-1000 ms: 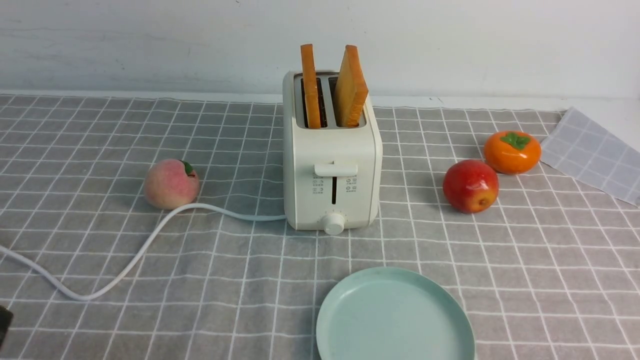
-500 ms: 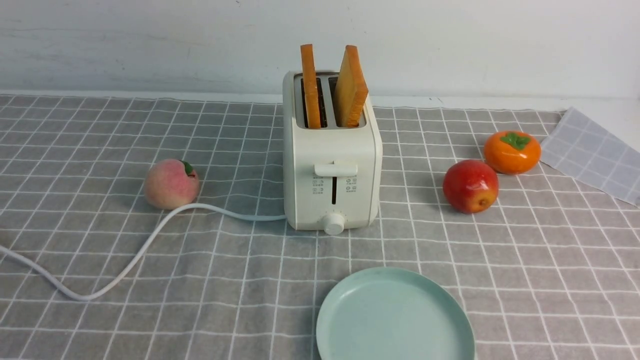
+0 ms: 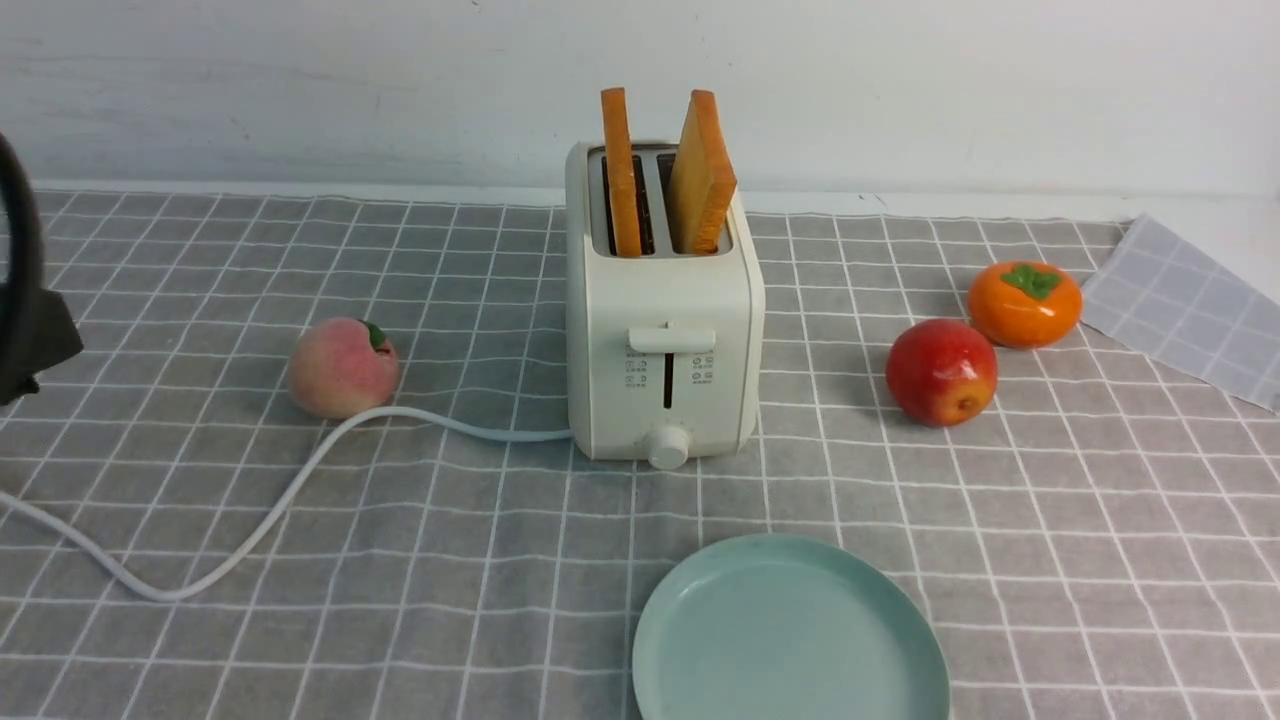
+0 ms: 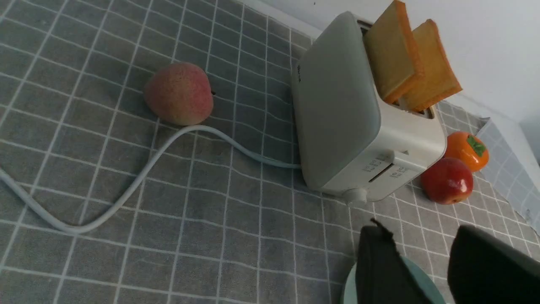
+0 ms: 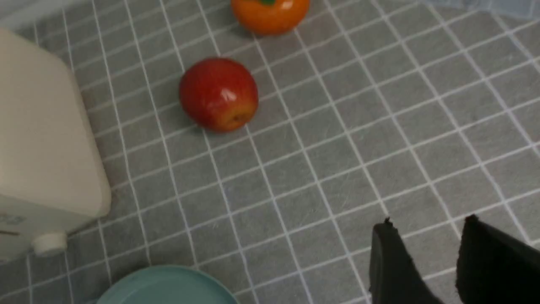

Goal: Take toasted bread from bread machine on grey coffee table place on plate.
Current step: 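Grasp the toast slice in the toaster and pull it up out of the slot with the right gripper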

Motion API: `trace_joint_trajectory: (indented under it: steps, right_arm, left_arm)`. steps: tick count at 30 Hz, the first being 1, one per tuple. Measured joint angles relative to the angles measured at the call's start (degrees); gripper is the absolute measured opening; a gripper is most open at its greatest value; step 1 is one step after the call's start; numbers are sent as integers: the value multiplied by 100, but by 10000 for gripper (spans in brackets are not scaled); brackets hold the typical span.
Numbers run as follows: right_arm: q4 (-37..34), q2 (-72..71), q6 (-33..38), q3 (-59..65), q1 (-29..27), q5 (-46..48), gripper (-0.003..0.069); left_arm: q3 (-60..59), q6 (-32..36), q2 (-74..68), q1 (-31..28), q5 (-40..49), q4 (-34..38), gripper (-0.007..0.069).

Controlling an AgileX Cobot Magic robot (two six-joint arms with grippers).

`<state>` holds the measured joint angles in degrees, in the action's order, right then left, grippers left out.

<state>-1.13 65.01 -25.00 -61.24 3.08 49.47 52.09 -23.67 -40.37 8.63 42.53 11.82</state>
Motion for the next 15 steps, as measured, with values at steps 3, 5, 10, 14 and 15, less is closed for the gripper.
trace_joint_trajectory:
  steps: [3,5,10,14,15]
  right_arm:
    - [-950,530,613,0,0,-187,240]
    - [-1797,810,1096,0,0,-349,240]
    - [-5024,1597,4146,-130,0,-555,240]
    - [-7183,2113,6129,-321,34,-648,245]
    - [-7844,2265,6712,-460,82,-724,259]
  left_arm:
    - [-140,38,-37,0,-215,82,238]
    - [-337,38,-49,0,-405,298,238]
    - [-775,45,-176,0,-585,1186,238]
    - [-839,62,-282,0,-470,1557,238]
    - [-839,62,-310,0,-405,1622,238]
